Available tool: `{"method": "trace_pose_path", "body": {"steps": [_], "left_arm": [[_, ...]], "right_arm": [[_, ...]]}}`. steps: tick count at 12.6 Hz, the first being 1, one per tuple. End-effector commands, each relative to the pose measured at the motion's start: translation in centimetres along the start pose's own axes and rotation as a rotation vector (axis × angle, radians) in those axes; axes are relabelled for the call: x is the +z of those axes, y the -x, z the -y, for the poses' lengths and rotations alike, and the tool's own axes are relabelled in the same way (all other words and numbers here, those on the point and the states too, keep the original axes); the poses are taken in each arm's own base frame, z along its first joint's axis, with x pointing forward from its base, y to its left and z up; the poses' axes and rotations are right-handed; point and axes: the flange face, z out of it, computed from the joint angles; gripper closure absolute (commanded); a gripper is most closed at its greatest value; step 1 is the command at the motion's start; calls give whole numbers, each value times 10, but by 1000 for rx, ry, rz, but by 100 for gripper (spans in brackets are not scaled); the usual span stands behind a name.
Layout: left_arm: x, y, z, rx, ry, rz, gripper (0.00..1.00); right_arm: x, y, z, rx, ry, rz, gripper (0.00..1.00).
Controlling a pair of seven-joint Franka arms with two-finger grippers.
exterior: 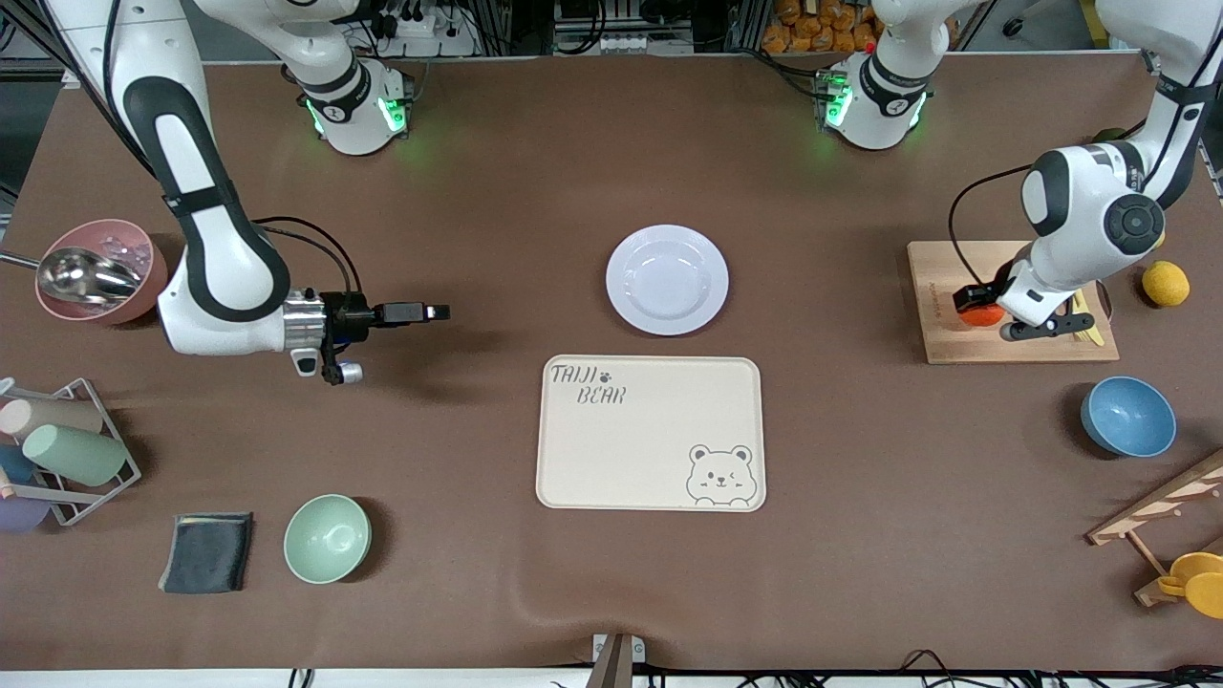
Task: Place orange and plate with both arms
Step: 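Carry the orange with the left gripper over the white plate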
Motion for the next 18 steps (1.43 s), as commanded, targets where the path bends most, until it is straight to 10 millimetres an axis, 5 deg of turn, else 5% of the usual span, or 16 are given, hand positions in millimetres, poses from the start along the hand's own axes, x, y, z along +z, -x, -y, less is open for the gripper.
{"method": "trace_pose_path", "body": {"steps": [1,4,9,12,18], "left_arm": [[-45,-4,-78,-66,19,49,100],[-61,24,-204,-211,37,70,100],[-55,65,-365,-396,87,137,100],[-48,82,-412,-429,117,146,100],[-3,121,-467,-452,112,112,100]], "right_arm": [[1,7,-10,-21,-51,-23,0],[2,6,-10,-21,-51,-27,0],[23,9,-3,-23,-25,-55,0],[51,14,-1,-10,12,-105,0],[97,26,13,-48,-74,-132,5]]}}
